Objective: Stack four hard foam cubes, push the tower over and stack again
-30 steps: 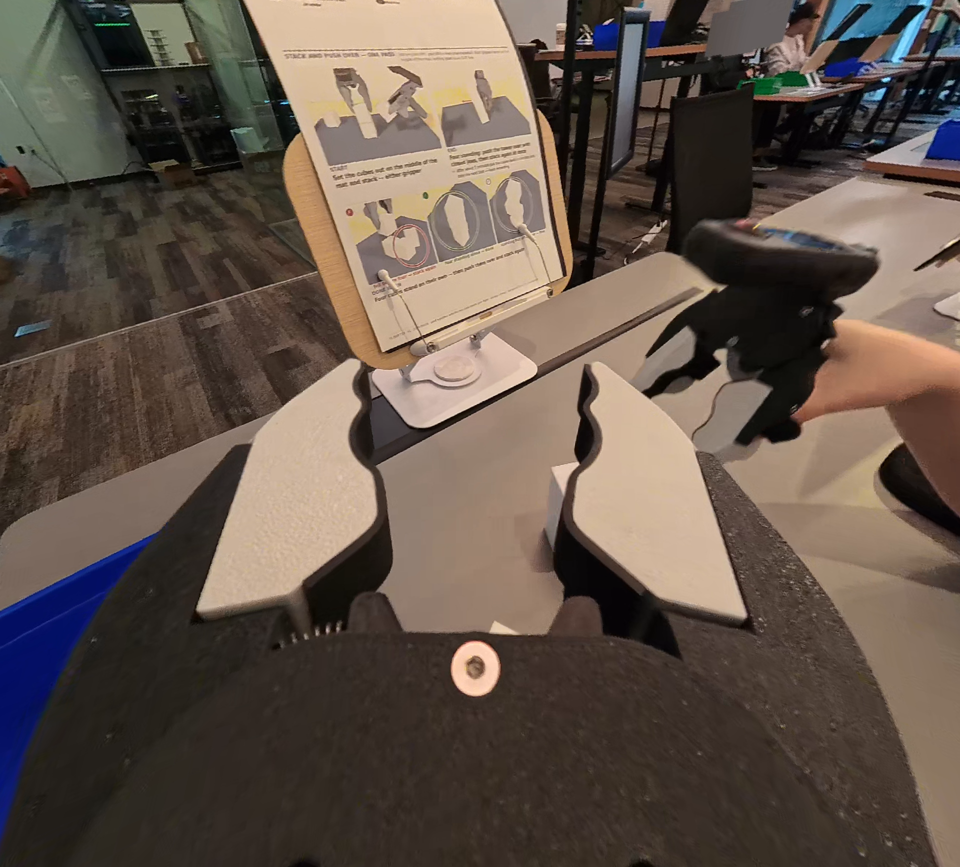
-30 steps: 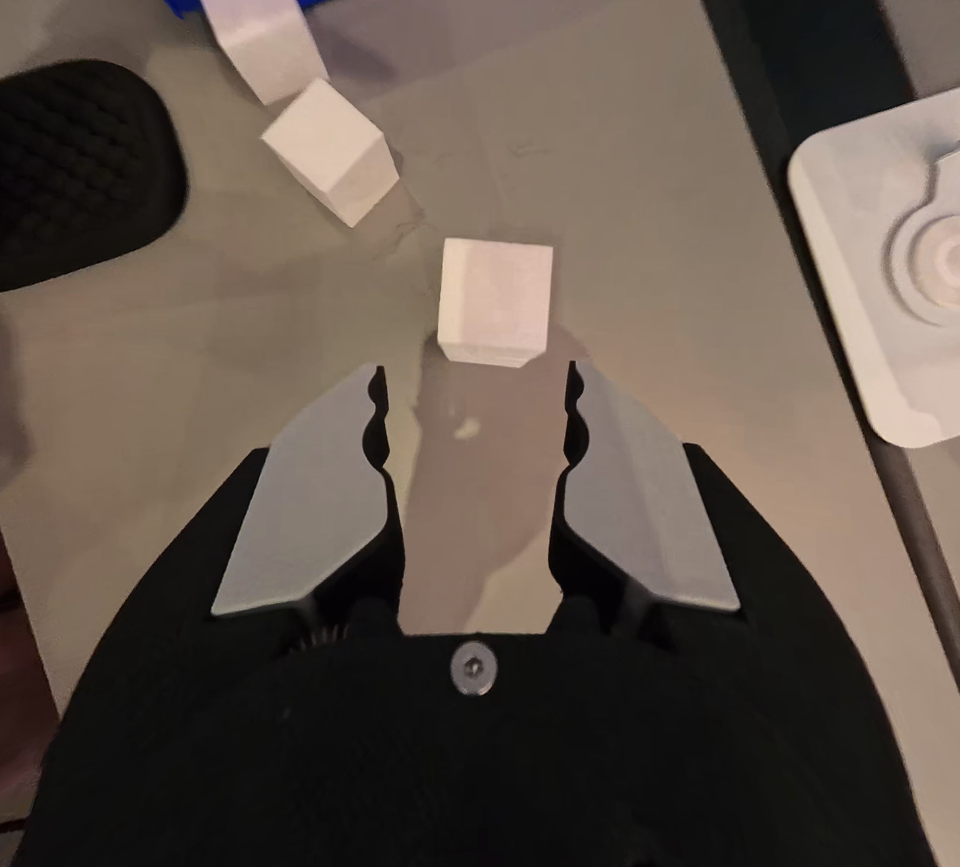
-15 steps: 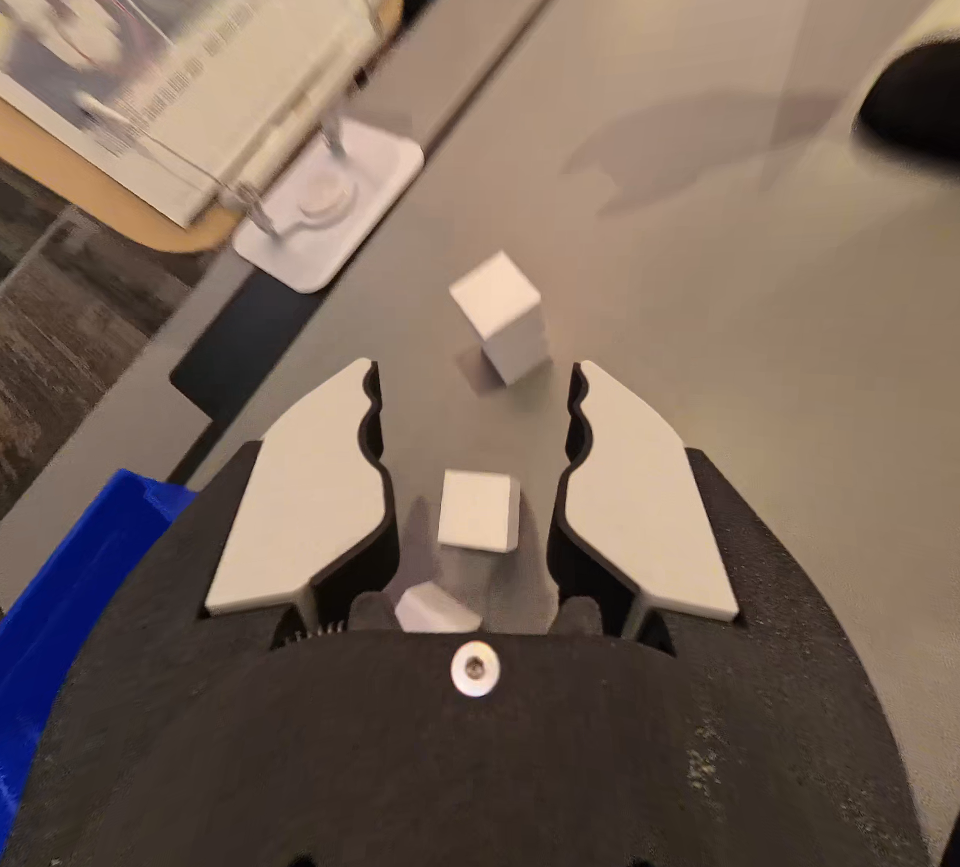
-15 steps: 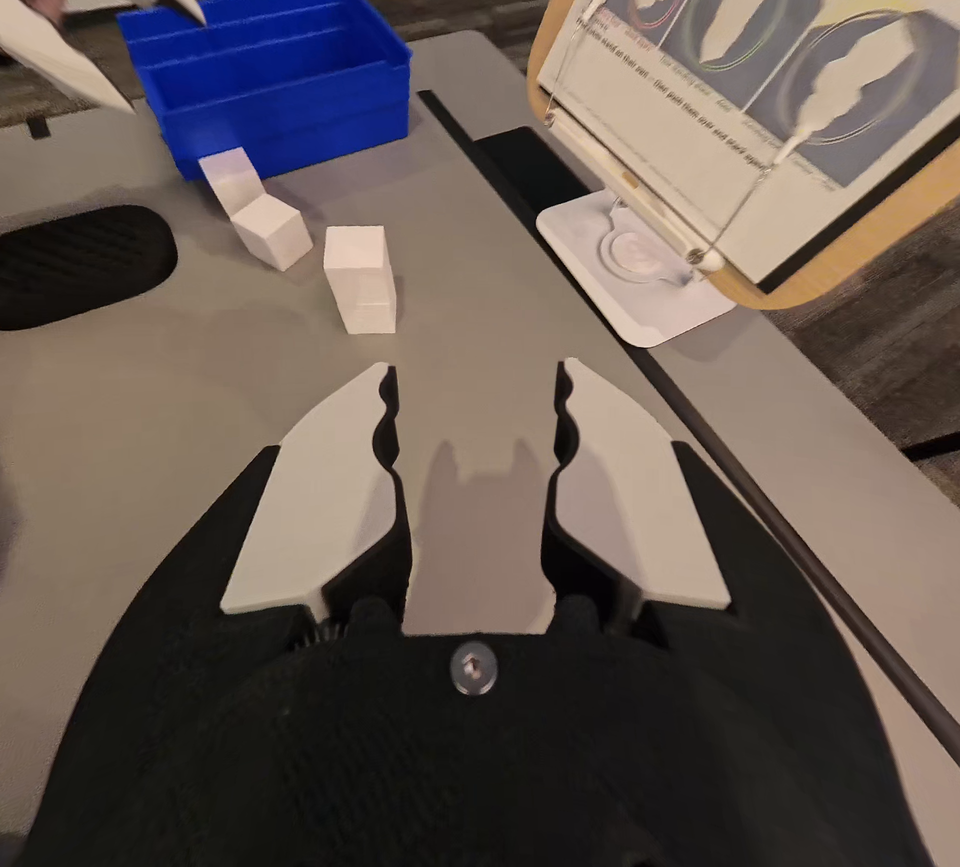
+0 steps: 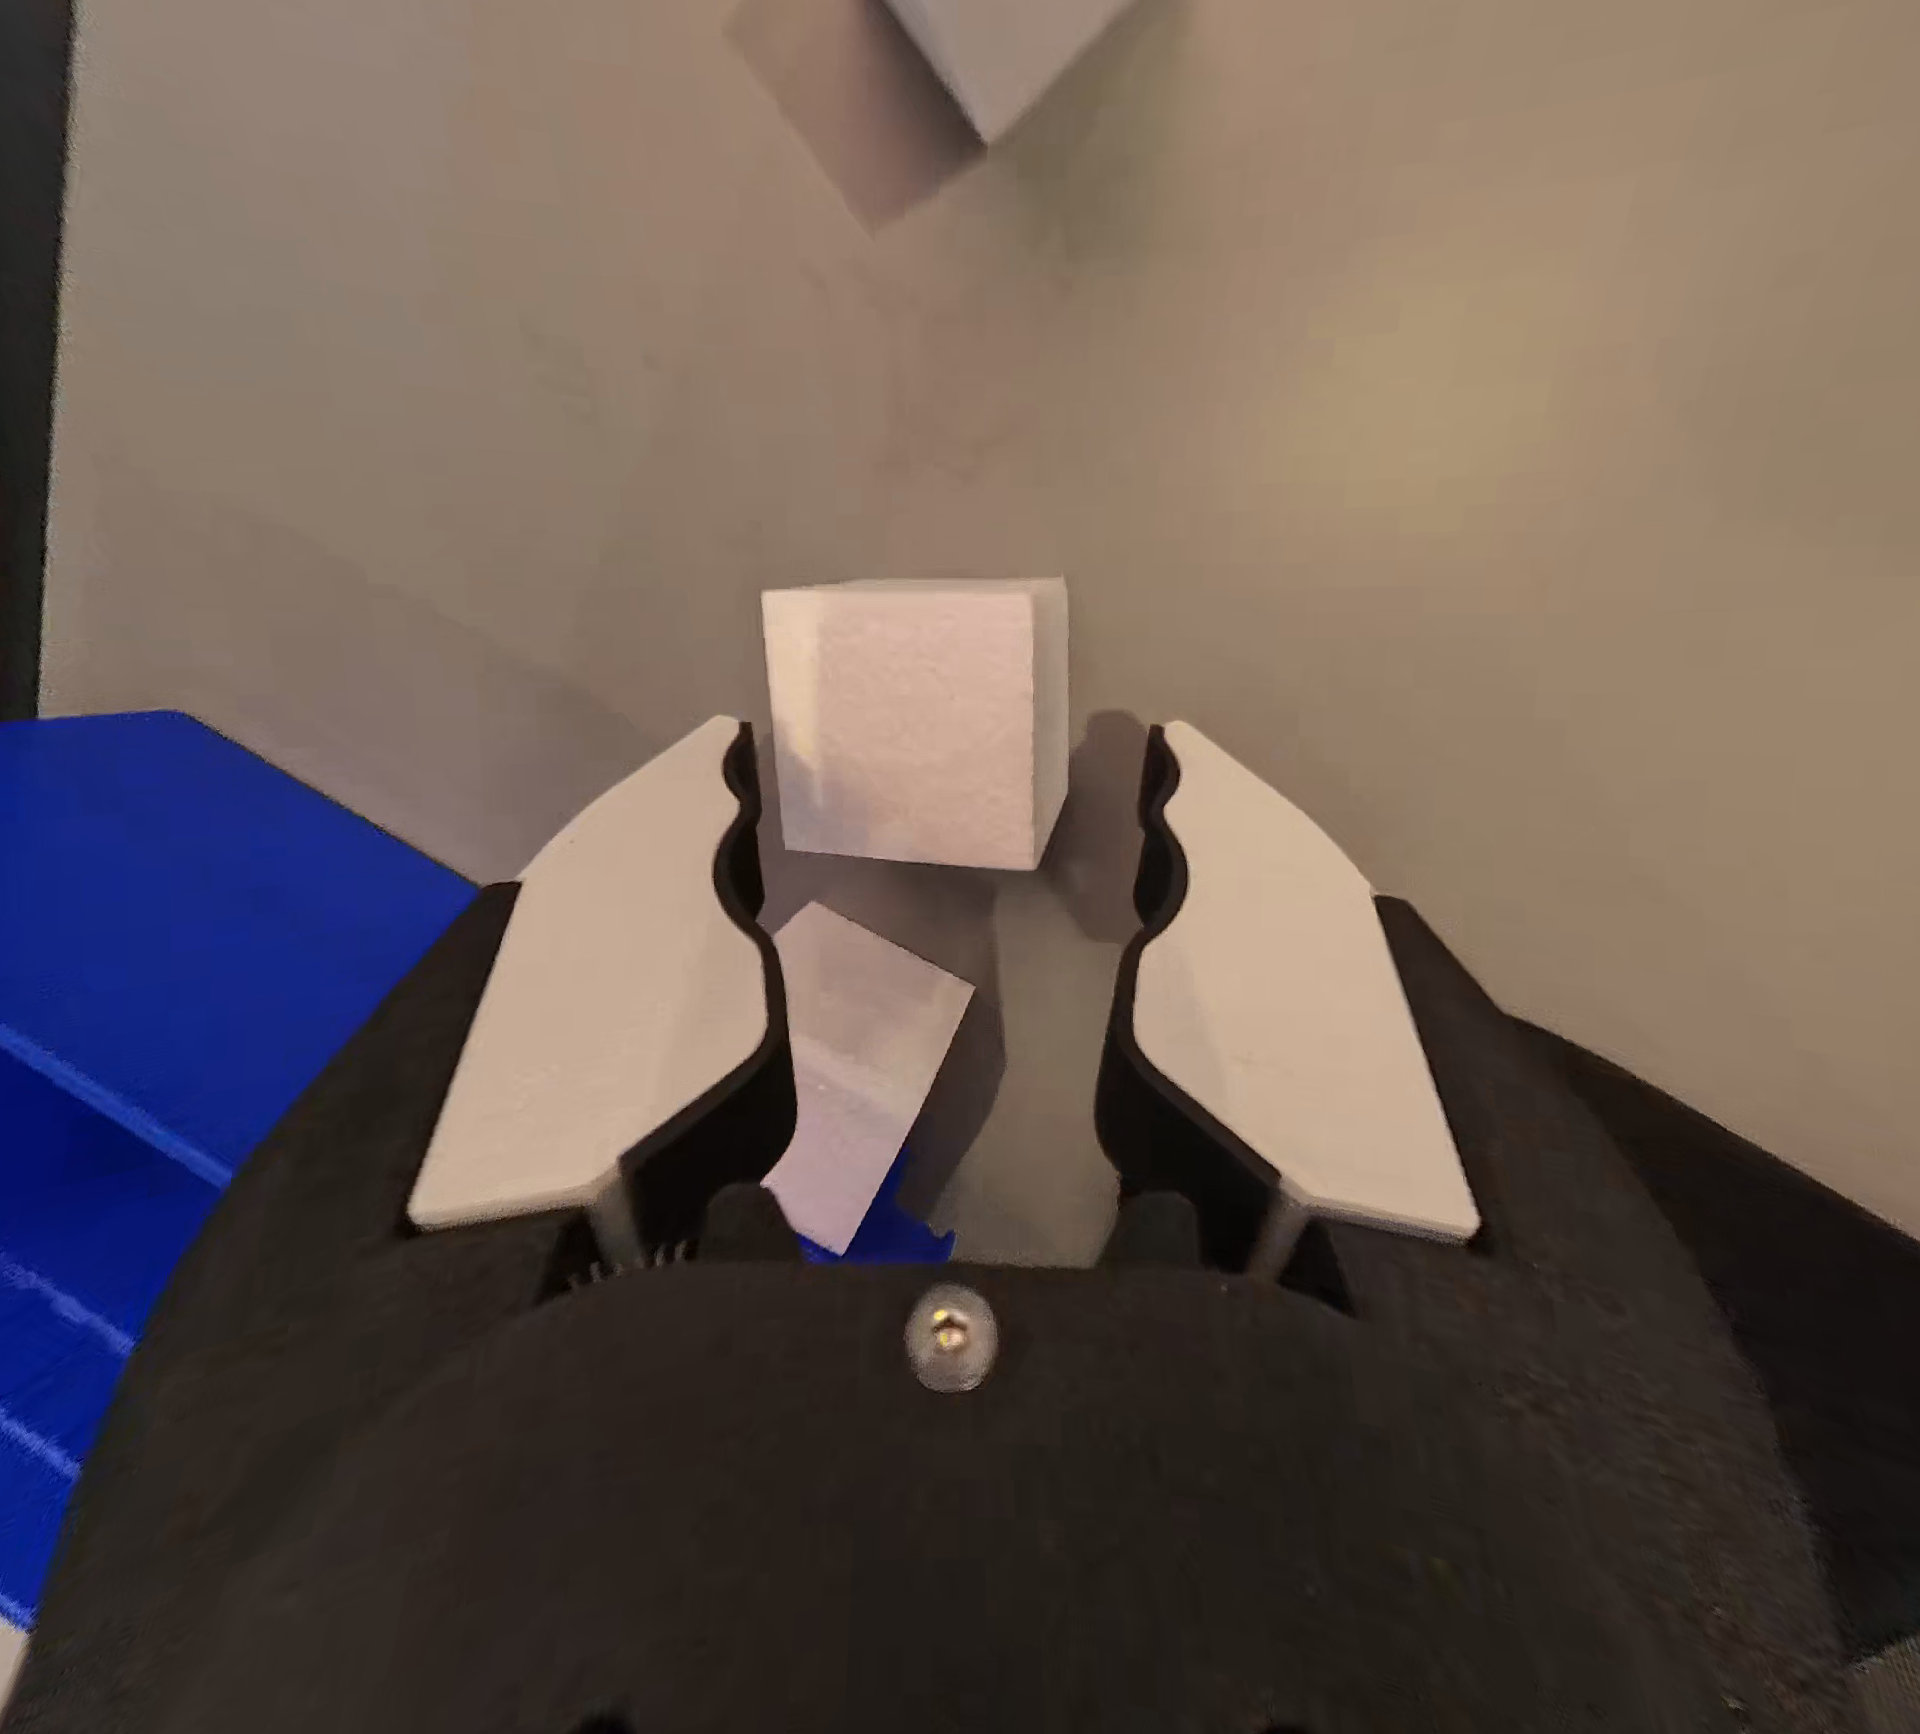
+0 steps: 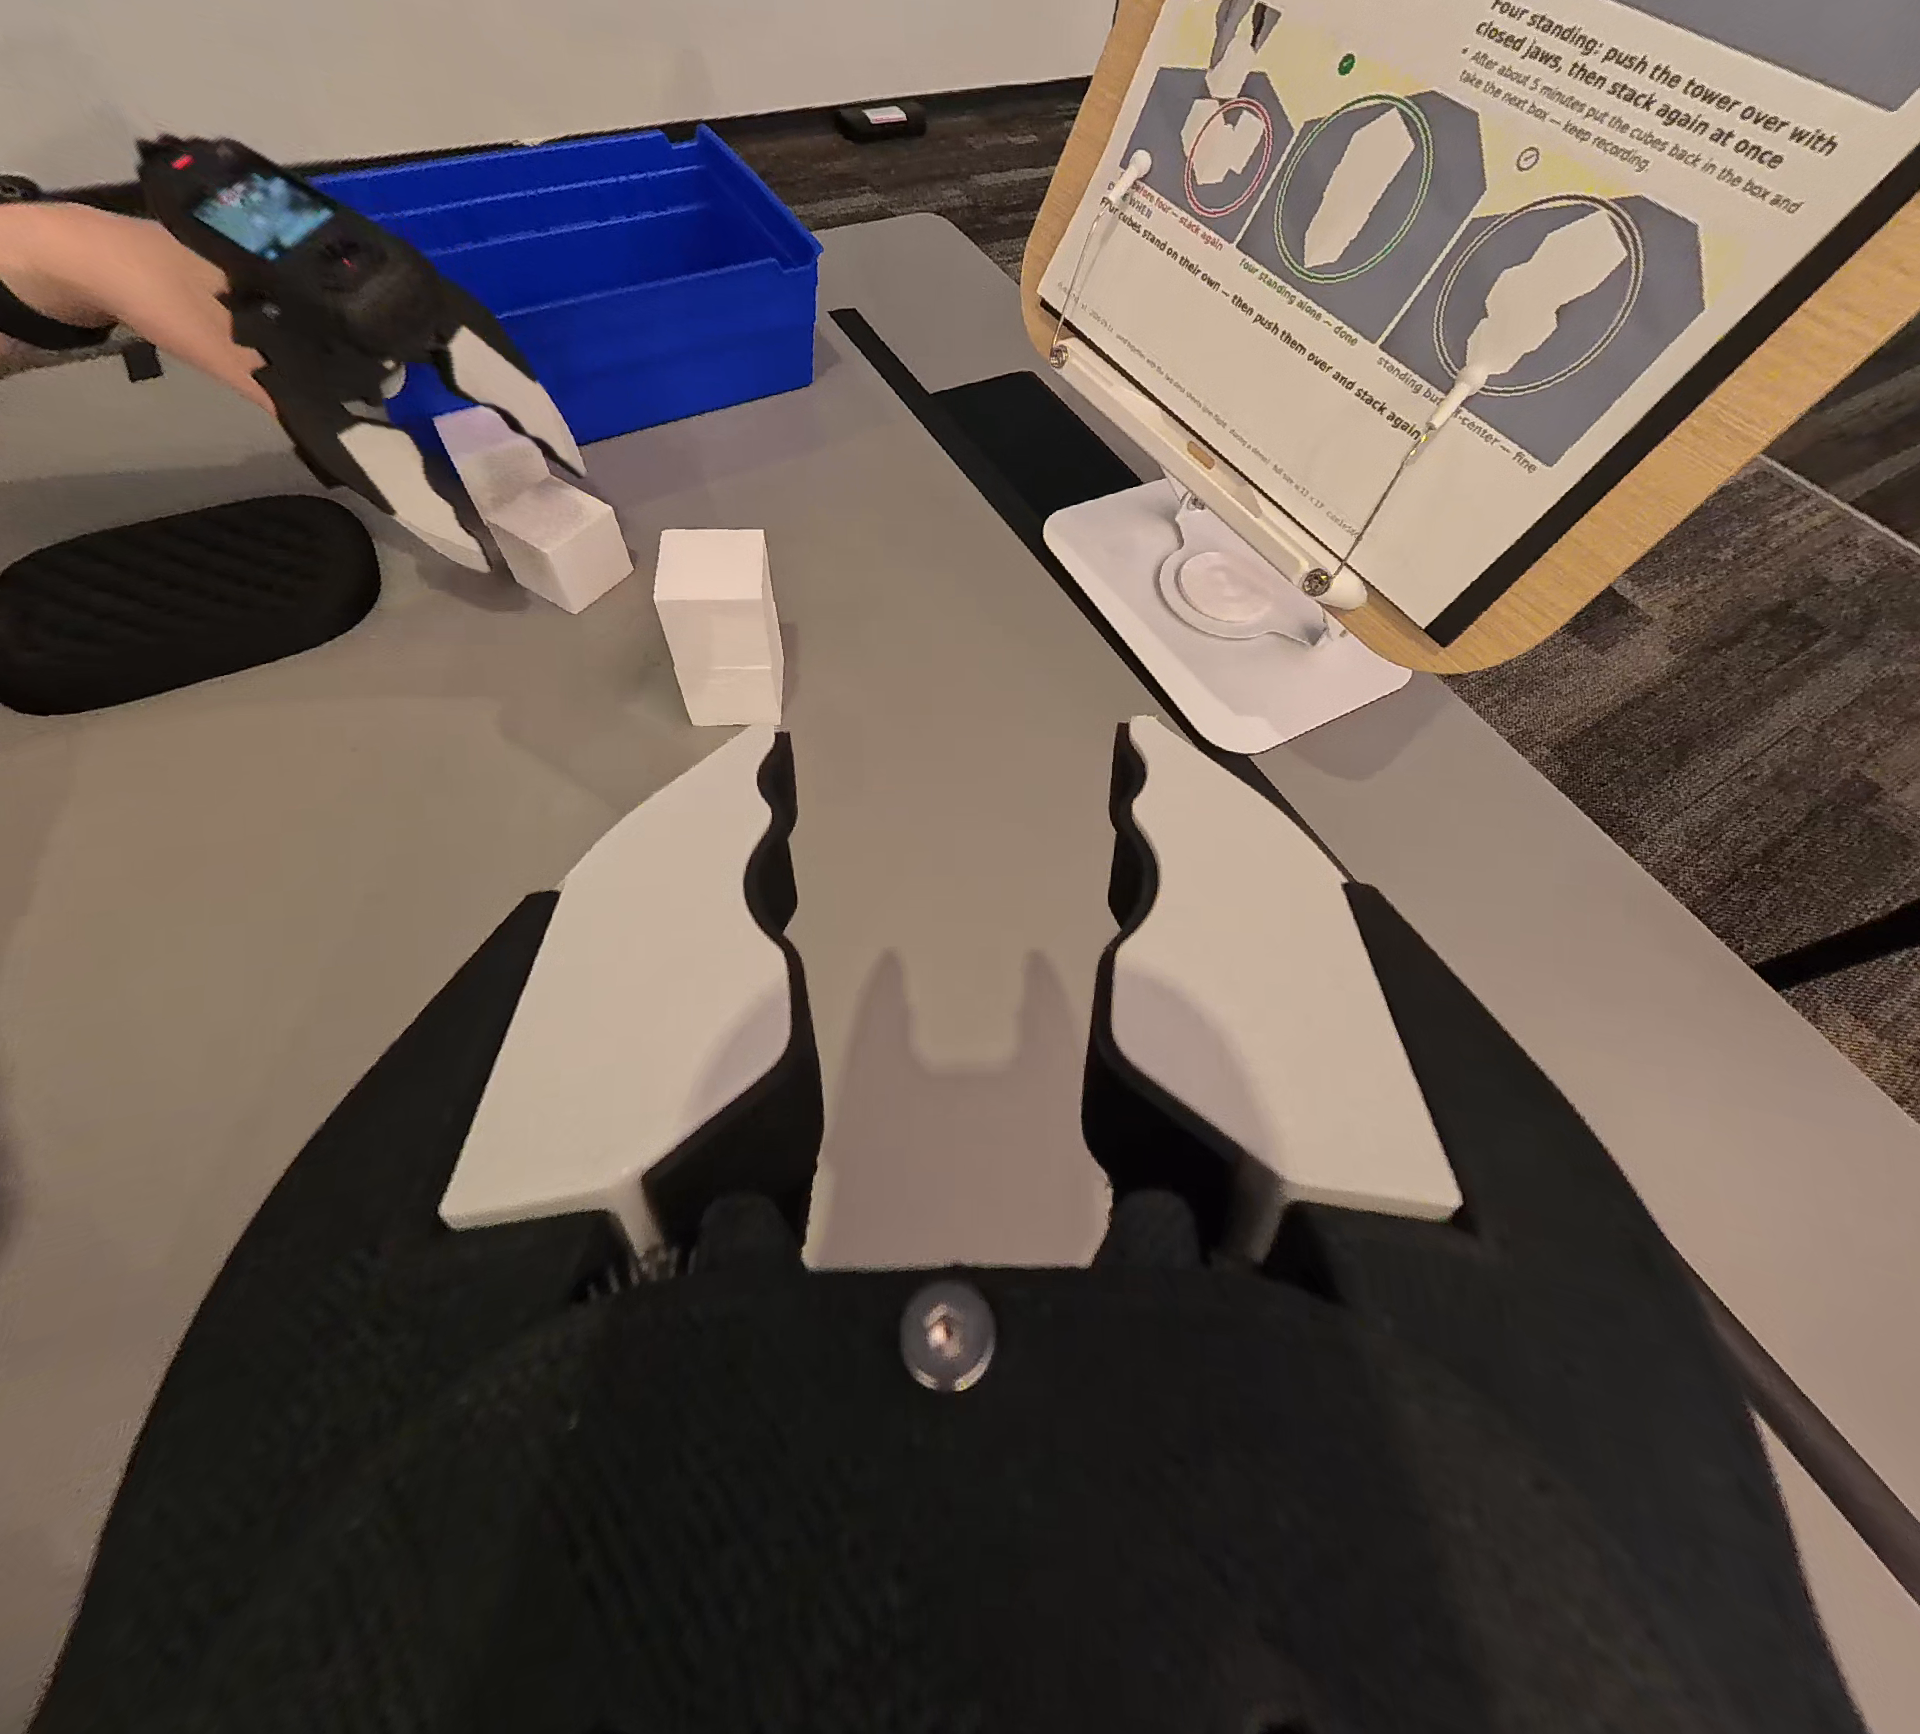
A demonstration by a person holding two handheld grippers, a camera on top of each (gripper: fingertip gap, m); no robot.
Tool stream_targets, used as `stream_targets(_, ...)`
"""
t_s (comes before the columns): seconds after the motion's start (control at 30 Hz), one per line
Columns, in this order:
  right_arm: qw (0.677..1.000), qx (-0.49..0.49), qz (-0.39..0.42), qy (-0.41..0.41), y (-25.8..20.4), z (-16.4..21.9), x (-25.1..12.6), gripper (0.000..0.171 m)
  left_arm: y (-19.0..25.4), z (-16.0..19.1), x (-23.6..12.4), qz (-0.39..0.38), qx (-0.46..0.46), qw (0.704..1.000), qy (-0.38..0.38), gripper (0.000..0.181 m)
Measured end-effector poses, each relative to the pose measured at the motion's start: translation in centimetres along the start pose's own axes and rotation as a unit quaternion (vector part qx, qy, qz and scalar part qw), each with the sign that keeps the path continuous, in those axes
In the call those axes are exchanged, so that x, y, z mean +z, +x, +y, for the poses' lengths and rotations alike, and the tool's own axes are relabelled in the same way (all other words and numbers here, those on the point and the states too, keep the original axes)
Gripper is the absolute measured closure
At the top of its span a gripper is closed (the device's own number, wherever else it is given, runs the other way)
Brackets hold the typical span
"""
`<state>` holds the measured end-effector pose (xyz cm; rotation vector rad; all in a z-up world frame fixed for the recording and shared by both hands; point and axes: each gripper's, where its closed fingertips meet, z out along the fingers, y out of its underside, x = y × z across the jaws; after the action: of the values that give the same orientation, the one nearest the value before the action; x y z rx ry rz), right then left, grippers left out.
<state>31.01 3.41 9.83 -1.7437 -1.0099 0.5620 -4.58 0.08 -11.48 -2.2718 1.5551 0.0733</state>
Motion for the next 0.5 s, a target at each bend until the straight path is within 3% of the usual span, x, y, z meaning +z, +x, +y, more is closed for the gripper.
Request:
stream_targets(0.33, 1.000, -0.011, -0.001, -0.017, 0.0, 0.5, 0.4, 0.112, -1.1, 0.7, 1.8, 0.017, -0.017, 0.999, -0.028, 0.105)
stream_targets(0.5, 1.000, -0.010, -0.003, -0.019, 0.1, 0.6, 0.4, 0.112, -0.8, 1.2, 2.4, 0.036, -0.016, 0.998, -0.043, 0.122)
